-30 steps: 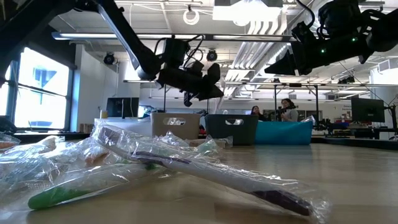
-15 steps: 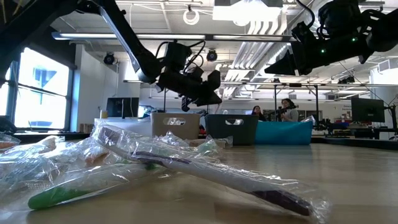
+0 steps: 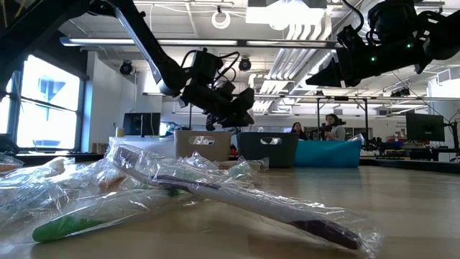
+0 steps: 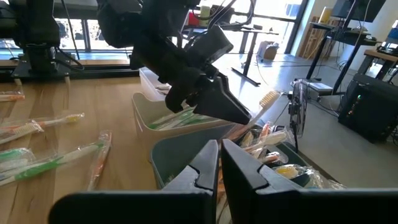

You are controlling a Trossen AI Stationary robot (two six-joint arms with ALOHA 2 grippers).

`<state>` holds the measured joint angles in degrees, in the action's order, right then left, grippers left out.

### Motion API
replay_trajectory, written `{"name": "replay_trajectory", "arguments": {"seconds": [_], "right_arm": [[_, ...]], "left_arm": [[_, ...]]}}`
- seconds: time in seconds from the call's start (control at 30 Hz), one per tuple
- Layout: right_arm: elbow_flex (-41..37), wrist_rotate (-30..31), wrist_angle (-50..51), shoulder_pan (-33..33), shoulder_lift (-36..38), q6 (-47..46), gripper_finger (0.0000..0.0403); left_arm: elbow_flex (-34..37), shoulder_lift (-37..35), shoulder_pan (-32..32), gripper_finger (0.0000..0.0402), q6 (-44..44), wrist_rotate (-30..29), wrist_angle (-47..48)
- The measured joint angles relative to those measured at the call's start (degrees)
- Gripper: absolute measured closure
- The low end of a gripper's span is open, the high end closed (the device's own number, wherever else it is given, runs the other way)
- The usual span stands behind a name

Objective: Pick & Place Toothbrushes
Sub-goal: Put the orange toothbrush into the dark green bin, then put the green toothbrush into the gray bin

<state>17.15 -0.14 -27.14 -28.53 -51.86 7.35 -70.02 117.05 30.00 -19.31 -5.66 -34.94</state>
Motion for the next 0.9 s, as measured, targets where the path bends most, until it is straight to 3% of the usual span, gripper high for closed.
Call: {"name": "replay_trajectory", "arguments": {"seconds": [0.23,0.43,0.67,0.9], "right_arm": [[0.0,0.0,0.0,0.0,0.0,0.0,0.0391],[0.0,0.0,0.0,0.02,0.0,-0.02,0.0391],[0.0,-0.01,0.0,0.02,0.0,-0.02,0.0391],[0.0,0.0,0.0,0.0,-0.01,0.0,0.0391]], "left_arm": [[0.0,0.0,0.0,0.0256,-0.1,2.2,-0.08],[0.0,-0.02,-0.02,0.0252,-0.43,2.78,-2.69],[0.0,-0.02,-0.04,0.0252,-0.46,9.9,-4.33],[0.0,-0.02,0.0,0.0252,-0.46,9.82,-4.07]]}}
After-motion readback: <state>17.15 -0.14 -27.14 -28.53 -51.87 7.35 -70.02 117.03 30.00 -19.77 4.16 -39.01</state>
